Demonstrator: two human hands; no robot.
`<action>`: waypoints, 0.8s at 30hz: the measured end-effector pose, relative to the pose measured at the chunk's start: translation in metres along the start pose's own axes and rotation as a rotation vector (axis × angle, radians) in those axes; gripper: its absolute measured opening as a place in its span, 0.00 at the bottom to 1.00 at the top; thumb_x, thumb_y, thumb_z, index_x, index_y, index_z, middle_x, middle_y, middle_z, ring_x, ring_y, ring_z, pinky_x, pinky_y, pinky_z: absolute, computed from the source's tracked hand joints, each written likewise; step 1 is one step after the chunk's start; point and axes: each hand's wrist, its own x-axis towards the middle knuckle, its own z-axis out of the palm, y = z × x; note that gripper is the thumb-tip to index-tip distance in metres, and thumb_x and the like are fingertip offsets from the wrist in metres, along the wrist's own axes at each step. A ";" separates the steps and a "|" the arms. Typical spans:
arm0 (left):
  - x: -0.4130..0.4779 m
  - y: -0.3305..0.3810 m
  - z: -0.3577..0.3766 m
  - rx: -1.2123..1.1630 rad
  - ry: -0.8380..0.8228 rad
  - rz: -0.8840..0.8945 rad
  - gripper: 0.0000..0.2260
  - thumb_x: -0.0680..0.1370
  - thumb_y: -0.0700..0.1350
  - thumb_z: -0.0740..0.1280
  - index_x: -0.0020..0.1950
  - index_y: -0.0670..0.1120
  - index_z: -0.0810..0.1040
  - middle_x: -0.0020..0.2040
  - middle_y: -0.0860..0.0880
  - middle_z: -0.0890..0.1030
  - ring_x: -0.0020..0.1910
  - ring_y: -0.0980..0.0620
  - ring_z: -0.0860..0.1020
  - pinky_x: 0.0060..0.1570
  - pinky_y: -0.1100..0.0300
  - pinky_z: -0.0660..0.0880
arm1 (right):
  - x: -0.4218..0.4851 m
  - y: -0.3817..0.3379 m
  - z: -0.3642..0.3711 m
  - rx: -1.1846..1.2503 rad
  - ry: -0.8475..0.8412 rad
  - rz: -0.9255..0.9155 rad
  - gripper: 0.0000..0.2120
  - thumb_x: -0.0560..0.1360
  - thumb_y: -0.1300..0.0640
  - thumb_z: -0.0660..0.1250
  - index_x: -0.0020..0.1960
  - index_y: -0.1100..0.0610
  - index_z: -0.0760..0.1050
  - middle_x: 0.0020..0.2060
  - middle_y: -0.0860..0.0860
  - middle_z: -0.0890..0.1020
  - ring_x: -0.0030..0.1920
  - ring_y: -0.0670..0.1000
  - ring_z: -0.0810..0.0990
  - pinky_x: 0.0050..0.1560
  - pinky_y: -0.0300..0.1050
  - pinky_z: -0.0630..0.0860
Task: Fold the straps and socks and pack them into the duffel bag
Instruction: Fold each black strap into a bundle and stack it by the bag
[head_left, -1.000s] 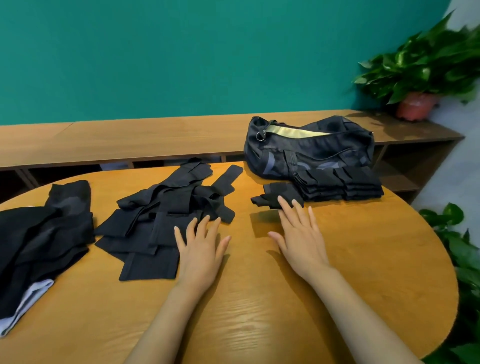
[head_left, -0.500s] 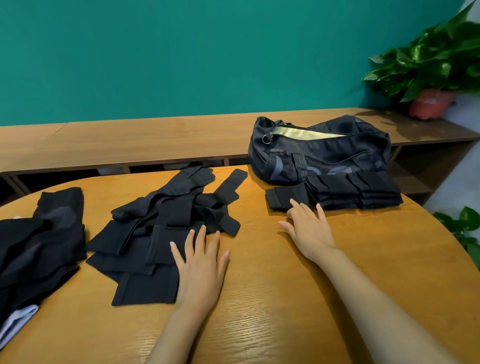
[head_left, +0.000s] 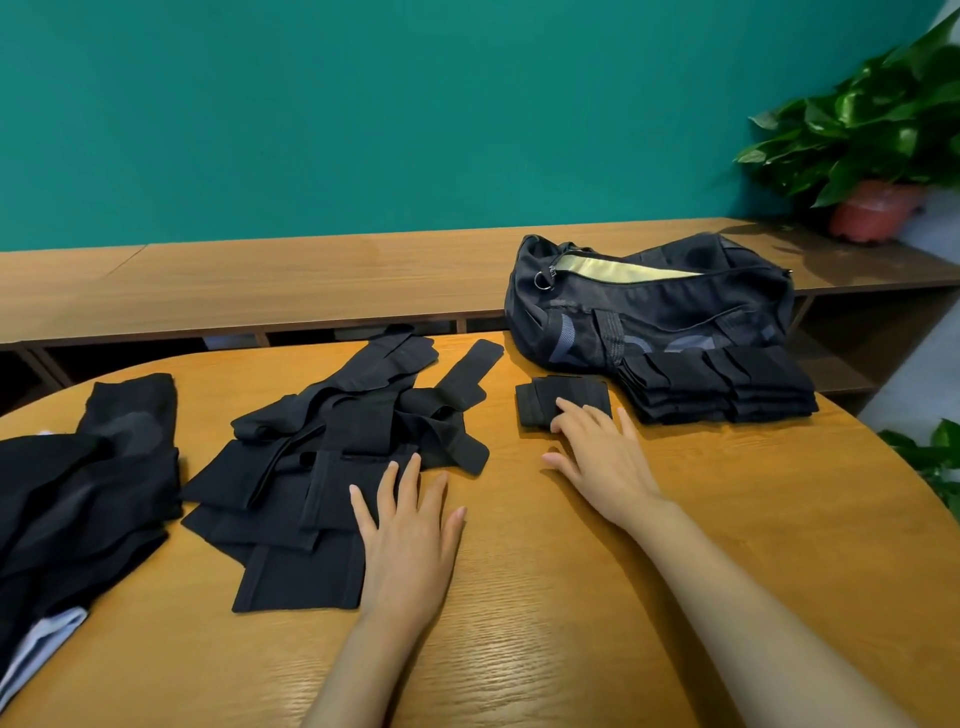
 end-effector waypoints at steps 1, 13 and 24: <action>0.000 0.000 0.000 0.001 0.002 0.000 0.25 0.80 0.60 0.48 0.64 0.51 0.77 0.71 0.45 0.71 0.73 0.41 0.65 0.70 0.33 0.52 | 0.004 0.000 -0.001 -0.009 0.028 0.014 0.20 0.80 0.44 0.60 0.71 0.47 0.66 0.77 0.47 0.60 0.76 0.52 0.58 0.77 0.58 0.49; 0.000 -0.001 0.004 -0.003 0.036 0.002 0.23 0.79 0.59 0.51 0.61 0.51 0.79 0.70 0.46 0.72 0.72 0.42 0.65 0.70 0.32 0.53 | 0.032 0.008 -0.018 -0.143 0.062 0.057 0.31 0.80 0.69 0.56 0.79 0.49 0.56 0.77 0.52 0.62 0.70 0.55 0.71 0.61 0.48 0.74; 0.000 -0.002 0.006 0.012 0.029 0.003 0.22 0.80 0.59 0.51 0.61 0.52 0.79 0.71 0.46 0.71 0.73 0.43 0.62 0.71 0.35 0.48 | 0.041 -0.002 -0.001 -0.120 -0.045 0.179 0.28 0.81 0.37 0.46 0.78 0.46 0.55 0.78 0.51 0.58 0.76 0.59 0.57 0.74 0.62 0.51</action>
